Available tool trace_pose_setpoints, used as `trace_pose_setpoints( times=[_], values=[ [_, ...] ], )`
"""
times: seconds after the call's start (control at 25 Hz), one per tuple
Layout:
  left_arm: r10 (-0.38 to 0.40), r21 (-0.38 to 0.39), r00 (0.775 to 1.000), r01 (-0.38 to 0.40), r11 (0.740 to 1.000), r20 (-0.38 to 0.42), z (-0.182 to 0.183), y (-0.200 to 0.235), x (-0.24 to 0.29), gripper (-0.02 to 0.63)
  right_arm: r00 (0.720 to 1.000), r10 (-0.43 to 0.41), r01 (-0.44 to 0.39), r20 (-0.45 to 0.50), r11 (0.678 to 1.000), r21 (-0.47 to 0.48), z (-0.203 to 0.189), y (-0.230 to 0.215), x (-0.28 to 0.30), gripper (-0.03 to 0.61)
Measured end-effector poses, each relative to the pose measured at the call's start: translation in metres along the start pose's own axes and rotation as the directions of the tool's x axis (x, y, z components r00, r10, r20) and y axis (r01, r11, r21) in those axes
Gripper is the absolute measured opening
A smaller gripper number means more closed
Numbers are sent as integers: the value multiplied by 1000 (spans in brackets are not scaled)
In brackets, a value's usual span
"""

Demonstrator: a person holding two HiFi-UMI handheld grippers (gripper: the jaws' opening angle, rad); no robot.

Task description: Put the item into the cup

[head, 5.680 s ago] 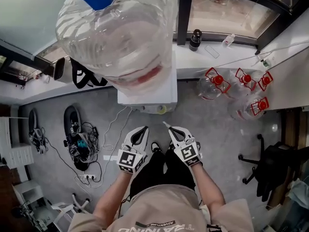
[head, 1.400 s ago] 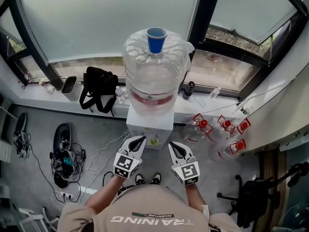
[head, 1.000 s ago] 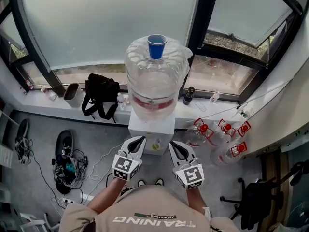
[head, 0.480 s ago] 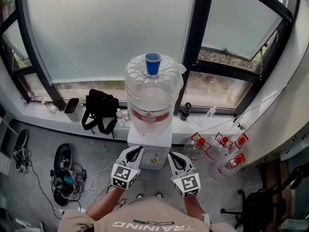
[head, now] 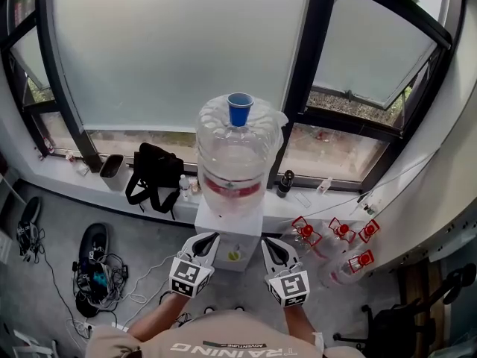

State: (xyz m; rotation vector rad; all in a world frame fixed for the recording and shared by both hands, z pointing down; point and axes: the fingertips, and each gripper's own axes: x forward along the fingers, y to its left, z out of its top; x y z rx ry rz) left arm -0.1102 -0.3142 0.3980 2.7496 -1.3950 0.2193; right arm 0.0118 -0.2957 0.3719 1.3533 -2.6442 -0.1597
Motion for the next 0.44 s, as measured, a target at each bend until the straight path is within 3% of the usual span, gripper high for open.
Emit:
trace_pose_setpoints(
  times=[0.44],
  values=[
    [-13, -23, 1000, 12, 1000, -14, -8, -6, -1, 8, 1000, -5, 6, 12, 999, -35, 6, -16, 11, 12]
  ],
)
